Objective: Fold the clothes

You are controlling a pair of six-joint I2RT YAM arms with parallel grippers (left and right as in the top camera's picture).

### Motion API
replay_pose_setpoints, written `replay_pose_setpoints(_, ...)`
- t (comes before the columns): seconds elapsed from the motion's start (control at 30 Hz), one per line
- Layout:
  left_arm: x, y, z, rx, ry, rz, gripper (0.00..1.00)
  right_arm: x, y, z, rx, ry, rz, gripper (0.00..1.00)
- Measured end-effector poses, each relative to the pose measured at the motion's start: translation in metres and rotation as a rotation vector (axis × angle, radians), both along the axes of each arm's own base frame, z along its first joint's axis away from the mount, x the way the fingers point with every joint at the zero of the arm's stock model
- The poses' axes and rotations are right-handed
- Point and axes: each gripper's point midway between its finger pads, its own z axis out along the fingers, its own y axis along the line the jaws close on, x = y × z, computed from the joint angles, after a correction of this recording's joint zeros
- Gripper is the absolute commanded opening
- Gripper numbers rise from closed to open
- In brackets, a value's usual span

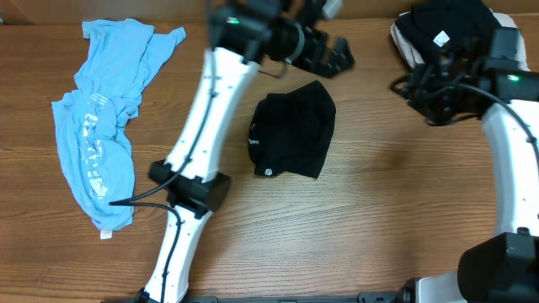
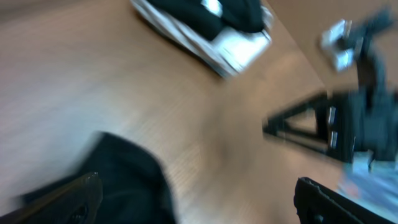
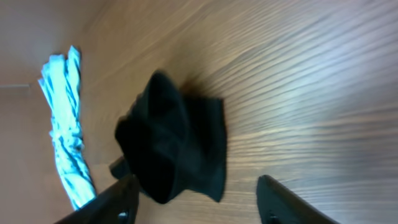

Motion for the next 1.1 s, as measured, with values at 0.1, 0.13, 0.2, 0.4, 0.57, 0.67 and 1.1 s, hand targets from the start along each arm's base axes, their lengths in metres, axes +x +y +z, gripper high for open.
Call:
replay_pose_setpoints(0.1,0.015,0.038,0.011,0.047,-0.040,0.107,1.00,-0.003,0.039,-0.013,-0.049,0.029,0.089,0.73)
replay_pose_setpoints(0.13,0.018,0.051,0.009,0.074,-0.038,0.144,1.00,-0.005,0.051,-0.019,-0.065,0.045,0.111,0.73)
replay_pose_setpoints(0.2,0.027,0.077,0.002,0.132,-0.027,0.217,1.00,-0.008,0.074,-0.035,-0.101,0.084,0.148,0.71)
replay_pose_setpoints(0.4,0.039,0.129,-0.019,0.300,-0.005,0.371,1.00,-0.010,0.112,-0.093,-0.171,0.211,0.190,0.58)
replay_pose_setpoints(0.57,0.043,0.141,-0.035,0.374,0.017,0.407,1.00,-0.017,0.114,-0.124,-0.205,0.316,0.160,0.25)
replay_pose_setpoints(0.67,0.044,0.144,-0.046,0.402,0.044,0.410,1.00,-0.027,0.108,-0.133,-0.231,0.375,0.152,0.04)
replay_pose_setpoints(1.1,0.044,0.146,-0.076,0.454,0.113,0.403,1.00,-0.067,0.068,-0.153,-0.424,0.537,0.115,0.04)
